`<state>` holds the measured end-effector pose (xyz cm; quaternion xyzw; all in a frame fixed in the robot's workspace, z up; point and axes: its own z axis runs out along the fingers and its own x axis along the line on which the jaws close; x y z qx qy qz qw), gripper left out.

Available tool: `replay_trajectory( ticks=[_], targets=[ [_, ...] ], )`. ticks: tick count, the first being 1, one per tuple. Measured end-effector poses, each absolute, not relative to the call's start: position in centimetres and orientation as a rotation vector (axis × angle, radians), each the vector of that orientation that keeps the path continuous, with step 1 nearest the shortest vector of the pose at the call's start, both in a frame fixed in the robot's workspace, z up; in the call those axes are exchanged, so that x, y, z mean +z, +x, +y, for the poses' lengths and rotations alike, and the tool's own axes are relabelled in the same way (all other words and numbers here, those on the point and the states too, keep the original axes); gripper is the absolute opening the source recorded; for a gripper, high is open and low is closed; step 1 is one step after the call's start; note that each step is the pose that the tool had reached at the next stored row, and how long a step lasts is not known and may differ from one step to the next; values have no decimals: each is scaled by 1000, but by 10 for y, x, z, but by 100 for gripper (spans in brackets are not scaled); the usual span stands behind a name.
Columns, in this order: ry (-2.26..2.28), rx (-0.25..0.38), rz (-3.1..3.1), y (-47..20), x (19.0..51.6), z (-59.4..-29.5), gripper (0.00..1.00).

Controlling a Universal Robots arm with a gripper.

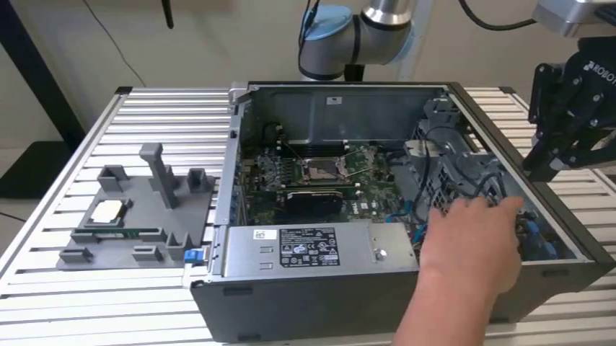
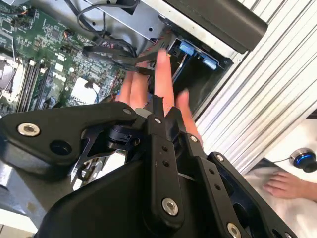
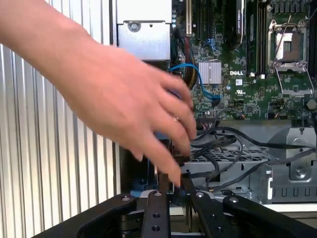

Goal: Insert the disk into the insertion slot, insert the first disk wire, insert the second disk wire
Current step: 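Insert the second disk wire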

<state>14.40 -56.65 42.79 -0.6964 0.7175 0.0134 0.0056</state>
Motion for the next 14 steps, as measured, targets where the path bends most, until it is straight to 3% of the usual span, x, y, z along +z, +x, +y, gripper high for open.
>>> replay_trajectory(
  ticks=[8,14],
  targets=[
    [-2219,41,2262,114,494,-575,24],
    [-2222,41,2263,111,499,-576,24]
  ],
)
